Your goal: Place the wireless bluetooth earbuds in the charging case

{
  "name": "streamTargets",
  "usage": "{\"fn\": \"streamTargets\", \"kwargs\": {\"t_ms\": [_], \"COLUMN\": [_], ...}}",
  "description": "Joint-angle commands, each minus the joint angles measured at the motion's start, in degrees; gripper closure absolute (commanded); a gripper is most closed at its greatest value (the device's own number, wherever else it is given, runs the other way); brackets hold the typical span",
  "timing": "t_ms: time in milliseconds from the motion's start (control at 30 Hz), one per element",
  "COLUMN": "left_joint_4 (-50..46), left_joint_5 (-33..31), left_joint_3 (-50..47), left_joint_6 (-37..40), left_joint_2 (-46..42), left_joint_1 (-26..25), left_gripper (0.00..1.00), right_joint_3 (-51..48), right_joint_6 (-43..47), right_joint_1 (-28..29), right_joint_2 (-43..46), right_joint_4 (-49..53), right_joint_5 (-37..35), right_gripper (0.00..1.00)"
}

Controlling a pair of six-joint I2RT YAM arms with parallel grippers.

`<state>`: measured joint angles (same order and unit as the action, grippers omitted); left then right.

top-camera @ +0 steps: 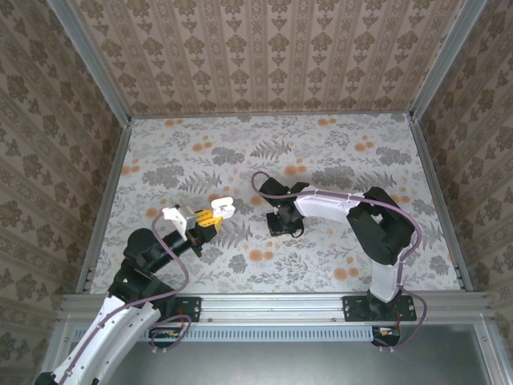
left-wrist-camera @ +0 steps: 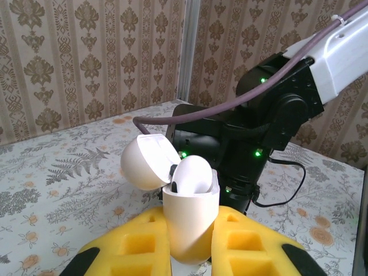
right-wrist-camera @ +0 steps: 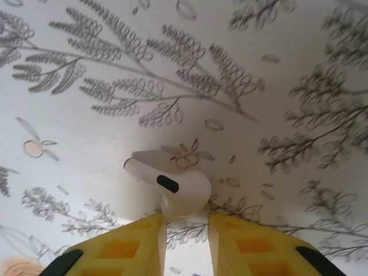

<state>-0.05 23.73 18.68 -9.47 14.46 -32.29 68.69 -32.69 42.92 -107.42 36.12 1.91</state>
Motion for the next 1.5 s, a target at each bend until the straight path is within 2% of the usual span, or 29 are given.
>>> {"fn": "streamTargets", "kwargs": {"t_ms": [0,167,300,433,500,700,767,1033,1467], "left_joint_4": [0.6,-0.1,0.1,-0.2,-0.1,1.0,0.6,-0.5,-2.6], "left_joint_5": [-0.6,-0.9,-1.0,-1.2,-1.3,-1.6,-1.4,-0.8,-1.7], "left_joint_3": [-0.2,-0.1,-0.1,0.0,0.0,-0.4,-0.2,-0.1,-0.2], "left_joint_6": [-0.6,-0.2,-0.2,0.0,0.2,0.2,0.4,0.6,0.8], "left_joint_2": [-0.9,-1.3,-1.4,-1.4,-1.3,-1.3,-1.3,-1.7,-3.6], "left_joint_1": [-0.4,-0.4,-0.4,-0.4,-0.4,-0.4,-0.4,-0.4,-0.4], "left_gripper": [1.0,1.0,1.0,1.0,1.0,1.0,1.0,1.0,1.0], "right_joint_3": [2.9,5.1,7.0,8.0,7.3,1.8,0.3,0.5,8.8], "right_joint_6": [5.7,9.3,10.3,7.5,2.9,-9.4,-11.7,-14.2,-8.4], "right_joint_1": [-1.2,-2.9,-4.1,-4.0,-3.9,-3.5,-3.5,-3.5,-4.1], "right_joint_2": [-1.4,-1.3,0.1,1.9,2.9,2.7,2.0,-1.1,-6.9], "right_joint_4": [7.5,11.5,12.8,13.1,12.1,2.4,0.0,-2.6,1.5], "right_joint_5": [-8.4,-13.9,-14.9,-11.6,-8.3,4.4,6.6,8.9,6.1], "right_gripper": [0.72,0.72,0.72,0.71,0.7,0.67,0.65,0.61,0.61]}}
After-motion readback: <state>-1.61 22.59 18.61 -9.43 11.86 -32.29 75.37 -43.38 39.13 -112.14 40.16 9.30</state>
